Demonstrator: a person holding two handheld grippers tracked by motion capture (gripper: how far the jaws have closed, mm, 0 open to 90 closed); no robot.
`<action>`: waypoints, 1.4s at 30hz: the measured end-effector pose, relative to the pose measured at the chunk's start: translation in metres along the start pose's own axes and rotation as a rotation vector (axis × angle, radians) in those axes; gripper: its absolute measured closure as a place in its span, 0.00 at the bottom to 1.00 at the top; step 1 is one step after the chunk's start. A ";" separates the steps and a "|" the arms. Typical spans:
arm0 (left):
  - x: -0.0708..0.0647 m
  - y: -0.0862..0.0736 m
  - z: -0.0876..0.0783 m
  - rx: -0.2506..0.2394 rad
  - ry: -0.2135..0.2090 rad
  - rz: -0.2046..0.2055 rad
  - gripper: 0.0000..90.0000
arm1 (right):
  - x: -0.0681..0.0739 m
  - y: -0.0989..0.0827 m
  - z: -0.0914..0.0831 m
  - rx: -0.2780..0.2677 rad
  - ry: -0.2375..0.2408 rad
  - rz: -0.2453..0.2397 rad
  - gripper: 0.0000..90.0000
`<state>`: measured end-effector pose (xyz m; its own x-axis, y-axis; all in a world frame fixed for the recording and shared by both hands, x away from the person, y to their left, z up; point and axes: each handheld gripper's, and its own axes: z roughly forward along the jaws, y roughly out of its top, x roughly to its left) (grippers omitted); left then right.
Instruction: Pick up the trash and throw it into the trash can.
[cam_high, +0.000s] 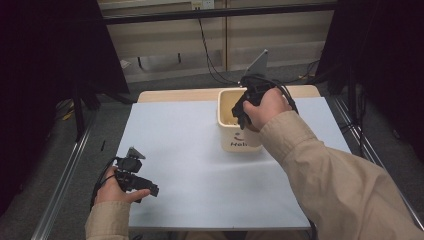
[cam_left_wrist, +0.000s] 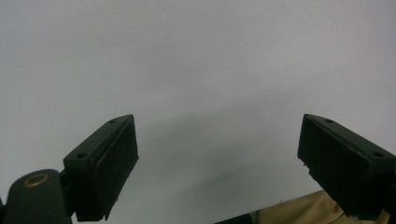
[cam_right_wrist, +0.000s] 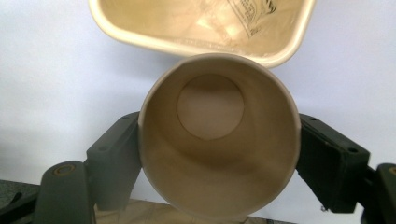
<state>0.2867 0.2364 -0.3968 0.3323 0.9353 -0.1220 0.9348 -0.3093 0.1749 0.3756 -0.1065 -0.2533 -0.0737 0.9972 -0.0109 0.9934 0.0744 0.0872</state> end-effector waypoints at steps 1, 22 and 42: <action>0.000 0.000 0.000 -0.001 -0.003 -0.006 0.13 | -0.001 0.003 -0.008 0.003 -0.001 0.000 0.24; 0.000 0.000 -0.002 -0.010 -0.006 -0.004 0.13 | -0.014 0.030 -0.061 -0.019 -0.017 -0.011 0.24; 0.001 0.000 -0.002 -0.009 -0.002 0.001 0.14 | -0.017 0.054 -0.065 -0.014 -0.017 -0.005 0.24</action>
<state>0.2867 0.2377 -0.3952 0.3337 0.9345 -0.1236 0.9332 -0.3089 0.1837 0.4243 -0.1191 -0.1836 -0.0767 0.9967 -0.0284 0.9917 0.0792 0.1011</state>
